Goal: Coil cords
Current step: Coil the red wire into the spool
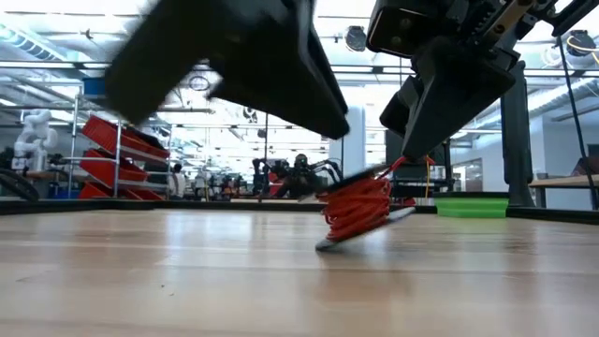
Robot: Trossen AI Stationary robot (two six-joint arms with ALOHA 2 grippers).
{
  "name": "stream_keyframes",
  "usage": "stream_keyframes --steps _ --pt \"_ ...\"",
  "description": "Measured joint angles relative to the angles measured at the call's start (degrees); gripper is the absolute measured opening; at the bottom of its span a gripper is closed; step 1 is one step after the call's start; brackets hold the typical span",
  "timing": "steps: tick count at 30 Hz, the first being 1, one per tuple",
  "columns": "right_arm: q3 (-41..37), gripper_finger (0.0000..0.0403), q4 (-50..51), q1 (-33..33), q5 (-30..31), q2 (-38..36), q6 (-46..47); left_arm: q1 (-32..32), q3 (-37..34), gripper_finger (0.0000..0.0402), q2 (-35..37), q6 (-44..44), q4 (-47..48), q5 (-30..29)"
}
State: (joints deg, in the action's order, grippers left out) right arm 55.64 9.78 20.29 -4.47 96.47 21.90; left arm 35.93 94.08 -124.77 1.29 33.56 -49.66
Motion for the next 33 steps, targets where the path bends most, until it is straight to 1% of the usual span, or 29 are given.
stream_keyframes --steps 2,4,7,11,17,20,25,29,33 --pt "0.0 0.0 0.0 0.0 0.0 0.0 -0.1 -1.2 0.0 0.0113 0.0 0.8 0.0 1.0" --pt "0.0 0.0 0.0 0.0 0.1 0.0 -0.3 -2.4 0.0 0.0106 0.0 0.3 0.0 3.8" --pt "0.0 0.0 0.0 0.0 0.1 0.0 -0.7 -4.4 0.0 0.0088 0.0 -1.4 -0.1 8.4" --pt "0.0 0.0004 0.0 0.0 0.2 0.0 -0.7 -7.0 0.0 0.0063 0.0 -1.4 -0.3 11.5" --pt "0.0 0.0028 1.8 0.0 0.5 0.0 -0.6 -7.0 0.0 0.0042 0.0 -1.4 -0.4 12.5" --pt "0.0 0.0046 2.6 0.1 1.5 0.0 -0.6 -6.7 0.0 0.004 0.0 -1.3 -0.5 12.5" --pt "0.0 0.008 2.6 0.1 1.5 -0.1 -0.6 -6.2 0.0 0.004 0.0 -1.4 -0.6 12.5" --pt "0.0 0.0098 3.7 0.4 1.2 -2.3 -0.6 -5.8 0.0 0.004 0.1 -1.6 -0.6 12.5" --pt "0.0 0.0104 7.0 1.3 1.2 -5.9 -0.6 -5.5 0.5 0.004 0.2 -1.7 -0.3 12.6"
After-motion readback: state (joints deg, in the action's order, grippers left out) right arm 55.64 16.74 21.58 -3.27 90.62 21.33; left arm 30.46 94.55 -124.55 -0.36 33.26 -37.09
